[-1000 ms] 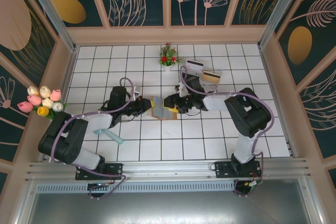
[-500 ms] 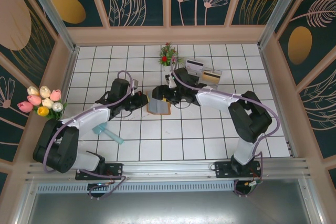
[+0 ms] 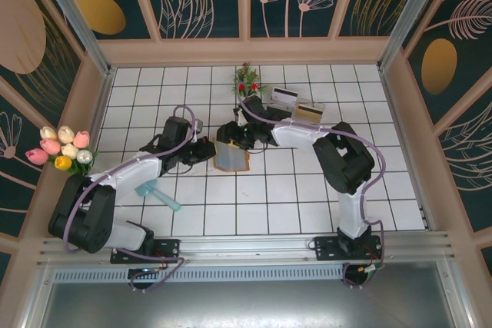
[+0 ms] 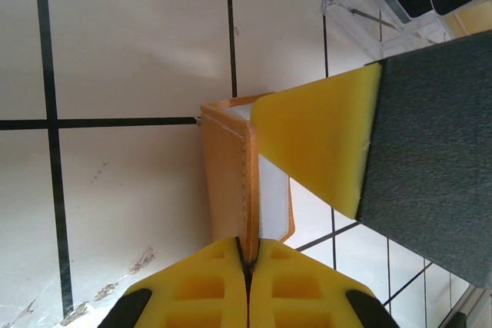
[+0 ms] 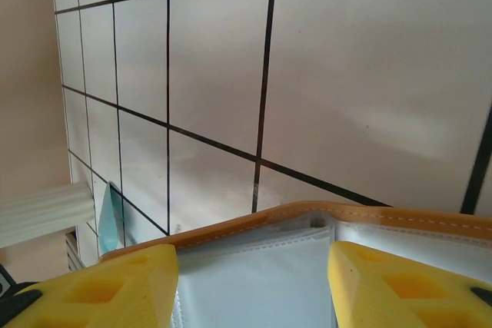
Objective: Take the credit cards out of the card holder
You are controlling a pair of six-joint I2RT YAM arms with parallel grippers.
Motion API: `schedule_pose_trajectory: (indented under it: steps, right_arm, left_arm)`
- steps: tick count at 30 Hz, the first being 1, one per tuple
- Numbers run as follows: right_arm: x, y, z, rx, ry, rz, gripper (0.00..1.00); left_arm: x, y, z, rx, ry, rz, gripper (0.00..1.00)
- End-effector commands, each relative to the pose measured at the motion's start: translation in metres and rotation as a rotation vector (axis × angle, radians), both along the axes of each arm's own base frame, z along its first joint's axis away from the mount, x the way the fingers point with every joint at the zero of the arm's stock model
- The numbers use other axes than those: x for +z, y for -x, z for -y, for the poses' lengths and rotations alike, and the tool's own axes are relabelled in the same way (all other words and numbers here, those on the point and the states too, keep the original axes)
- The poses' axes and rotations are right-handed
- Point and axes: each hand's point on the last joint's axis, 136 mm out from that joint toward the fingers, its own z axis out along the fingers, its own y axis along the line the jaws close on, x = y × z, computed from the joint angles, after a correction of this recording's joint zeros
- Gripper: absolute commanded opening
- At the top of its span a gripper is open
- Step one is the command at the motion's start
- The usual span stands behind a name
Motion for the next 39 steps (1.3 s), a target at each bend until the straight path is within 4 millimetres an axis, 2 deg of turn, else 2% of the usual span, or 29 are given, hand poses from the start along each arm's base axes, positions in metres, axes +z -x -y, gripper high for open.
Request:
schedule_pose_trajectory:
  steps: [1, 9, 13, 16, 21, 24, 31, 36, 39]
  right_arm:
    - [0.000, 0.010, -0.012, 0.060, 0.004, -0.006, 0.57]
    - [0.000, 0.024, -0.008, 0.100, -0.030, -0.001, 0.65]
    - [-0.016, 0.025, 0.002, 0.089, 0.045, -0.012, 0.62]
    - [-0.027, 0.016, 0.022, 0.039, 0.161, 0.009, 0.57]
    - [-0.012, 0.009, 0.050, -0.025, 0.163, 0.044, 0.56]
    - [-0.006, 0.009, 0.059, -0.034, 0.153, 0.050, 0.56]
    - [-0.004, 0.016, 0.060, -0.016, 0.118, 0.034, 0.54]
    - [-0.003, 0.015, 0.065, -0.034, 0.167, 0.068, 0.50]
    - [-0.005, 0.026, 0.050, 0.048, 0.130, 0.063, 0.44]
  left_arm:
    - [0.016, -0.006, 0.007, -0.034, 0.015, 0.062, 0.00]
    - [0.011, -0.006, 0.006, -0.028, 0.004, 0.054, 0.00]
    - [0.013, -0.007, 0.006, -0.030, 0.006, 0.061, 0.00]
    - [0.014, -0.007, 0.004, -0.024, -0.006, 0.063, 0.00]
    - [0.007, -0.005, -0.002, -0.011, -0.042, 0.045, 0.00]
    - [0.004, -0.005, -0.002, -0.009, -0.046, 0.039, 0.00]
    - [0.002, -0.006, -0.001, -0.008, -0.043, 0.027, 0.00]
    - [-0.003, -0.005, -0.002, -0.006, -0.053, 0.014, 0.00]
    - [-0.011, -0.004, -0.007, 0.011, -0.087, -0.011, 0.00]
